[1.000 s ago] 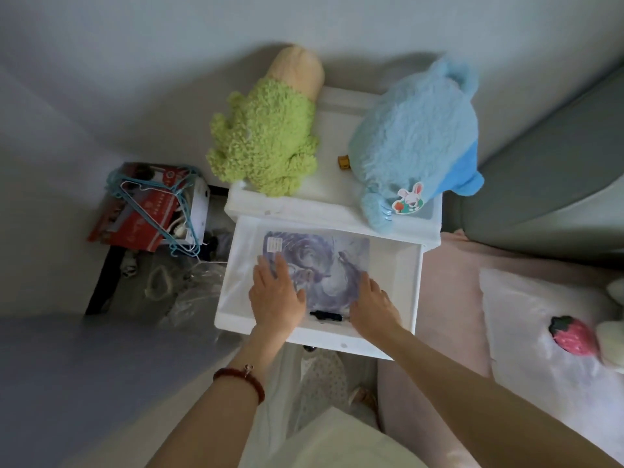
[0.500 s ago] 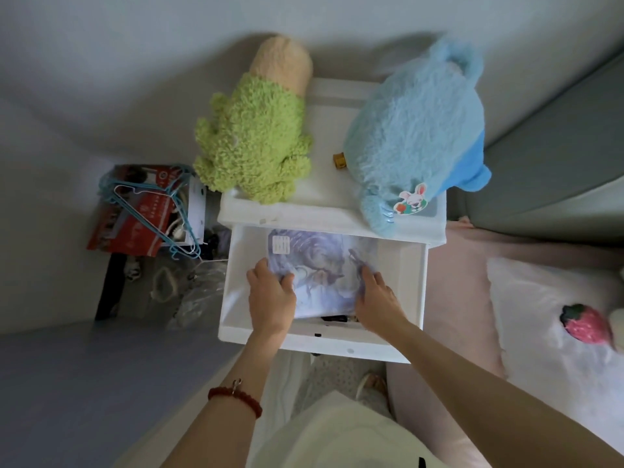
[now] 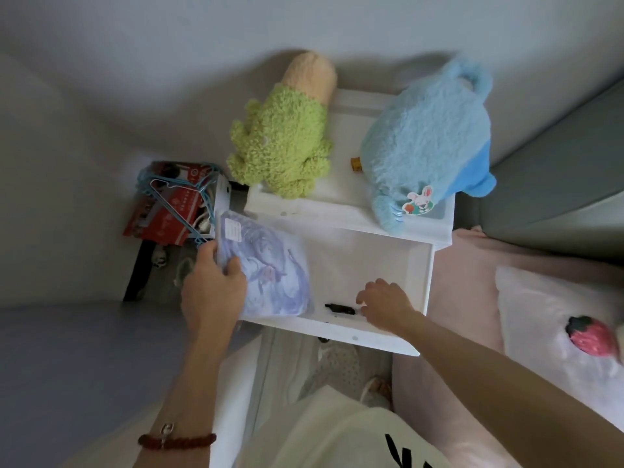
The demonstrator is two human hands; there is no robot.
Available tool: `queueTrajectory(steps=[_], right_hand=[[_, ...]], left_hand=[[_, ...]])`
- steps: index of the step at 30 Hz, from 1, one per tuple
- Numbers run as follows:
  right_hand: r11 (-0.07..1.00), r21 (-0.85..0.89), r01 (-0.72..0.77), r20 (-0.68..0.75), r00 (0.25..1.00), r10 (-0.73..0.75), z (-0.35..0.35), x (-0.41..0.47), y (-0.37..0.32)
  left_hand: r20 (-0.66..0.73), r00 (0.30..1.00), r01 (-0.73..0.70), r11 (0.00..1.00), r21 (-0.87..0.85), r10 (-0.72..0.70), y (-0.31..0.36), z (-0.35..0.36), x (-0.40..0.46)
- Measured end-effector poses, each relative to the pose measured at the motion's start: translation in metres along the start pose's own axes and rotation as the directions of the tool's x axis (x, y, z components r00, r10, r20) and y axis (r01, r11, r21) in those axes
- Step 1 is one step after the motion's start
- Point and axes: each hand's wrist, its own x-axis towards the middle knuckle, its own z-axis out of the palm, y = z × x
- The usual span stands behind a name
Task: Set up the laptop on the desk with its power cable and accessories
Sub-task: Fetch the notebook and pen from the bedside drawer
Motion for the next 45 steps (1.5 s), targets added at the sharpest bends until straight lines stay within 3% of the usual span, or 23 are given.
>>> queueTrajectory(steps=[5,11,16,22,25,29,32,35,40,45], right_hand=[[0.962,-0.255,0.101,0.006,0.995,-0.103,0.009,0.015,-0.009],[0.960,-0.248,0.130,0.063,0.991,-0.118,0.010,0.026,-0.016],[0.984,-0.125,0.124,0.014,0.992,-0.123,-0.001,0.022,-0.010],[0.977,0.142,0.156,-0.215,0.969,-0.124,-0.034,-0.010,-0.014],[0.970,0.055,0.238,-0.351,0.914,-0.204,-0.041,-0.037,-0.018],[0.911,-0.130,0.392,-0.406,0.817,-0.410,-0.039,-0.064,-0.021],[0.773,-0.419,0.476,-0.325,0.716,-0.618,-0.032,-0.079,-0.024],[0.633,-0.545,0.550,-0.145,0.682,-0.717,-0.023,-0.086,-0.028],[0.484,-0.662,0.572,0.117,0.717,-0.688,-0.006,-0.074,-0.032],[0.441,-0.733,0.518,0.117,0.735,-0.668,-0.013,-0.073,-0.029]], left_hand=[[-0.185,0.946,-0.250,0.962,0.112,0.268,-0.003,-0.004,-0.013],[-0.106,0.882,-0.440,0.883,0.162,0.459,-0.013,0.014,-0.026],[-0.100,0.867,-0.463,0.863,0.201,0.489,-0.007,0.020,-0.026],[-0.134,0.859,-0.459,0.860,0.223,0.494,-0.004,0.010,-0.033],[-0.197,0.852,-0.445,0.869,0.215,0.485,-0.001,0.003,-0.042],[-0.281,0.835,-0.432,0.880,0.197,0.473,0.002,-0.008,-0.054],[-0.327,0.826,-0.418,0.888,0.189,0.459,-0.003,-0.017,-0.069],[-0.355,0.839,-0.373,0.911,0.178,0.413,-0.016,-0.024,-0.085],[-0.403,0.847,-0.333,0.937,0.110,0.348,-0.025,-0.034,-0.104],[-0.478,0.809,-0.322,0.938,0.125,0.341,-0.022,-0.051,-0.109]])
